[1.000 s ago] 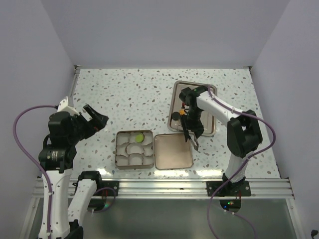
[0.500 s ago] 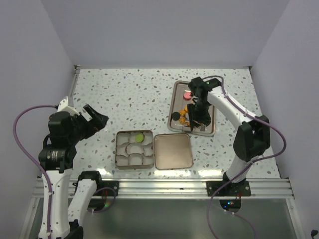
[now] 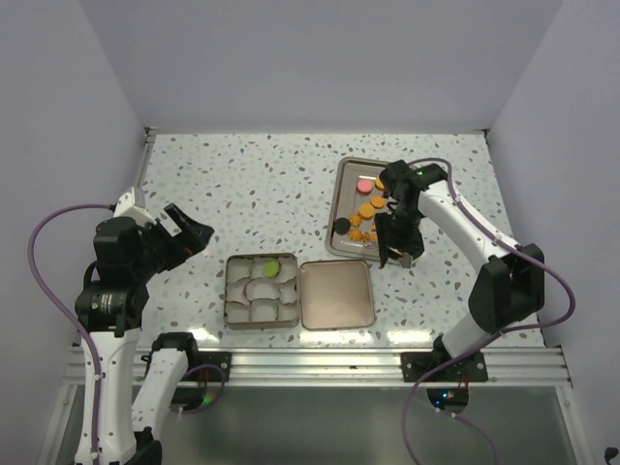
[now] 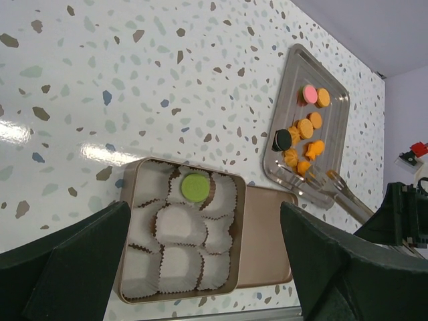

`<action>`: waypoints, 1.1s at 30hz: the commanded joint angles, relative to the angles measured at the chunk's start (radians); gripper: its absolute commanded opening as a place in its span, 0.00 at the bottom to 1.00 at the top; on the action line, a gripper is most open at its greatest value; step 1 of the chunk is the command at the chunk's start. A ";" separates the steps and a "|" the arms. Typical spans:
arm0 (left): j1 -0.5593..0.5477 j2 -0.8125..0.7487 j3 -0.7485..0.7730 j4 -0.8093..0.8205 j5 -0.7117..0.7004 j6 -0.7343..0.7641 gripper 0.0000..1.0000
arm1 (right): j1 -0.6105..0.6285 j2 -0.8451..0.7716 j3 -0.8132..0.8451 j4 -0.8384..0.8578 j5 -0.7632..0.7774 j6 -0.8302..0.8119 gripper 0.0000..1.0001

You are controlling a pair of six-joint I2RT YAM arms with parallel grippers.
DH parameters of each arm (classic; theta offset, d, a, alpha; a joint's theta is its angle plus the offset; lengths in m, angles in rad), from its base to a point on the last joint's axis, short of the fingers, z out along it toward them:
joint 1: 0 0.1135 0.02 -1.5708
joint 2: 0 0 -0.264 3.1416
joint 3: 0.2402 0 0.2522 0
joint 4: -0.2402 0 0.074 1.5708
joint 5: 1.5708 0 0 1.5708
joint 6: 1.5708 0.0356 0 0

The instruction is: Pack the cookies

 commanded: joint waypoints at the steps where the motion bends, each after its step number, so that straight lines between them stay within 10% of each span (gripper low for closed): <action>1: -0.005 -0.010 0.022 0.032 0.019 0.001 1.00 | -0.004 0.000 0.003 -0.054 -0.040 -0.004 0.55; 20: -0.004 -0.029 0.047 0.006 -0.019 -0.002 1.00 | -0.002 0.098 0.006 -0.008 -0.060 -0.024 0.57; 33: -0.004 -0.029 0.044 0.017 -0.021 -0.013 1.00 | -0.002 0.107 0.046 -0.019 -0.078 -0.030 0.41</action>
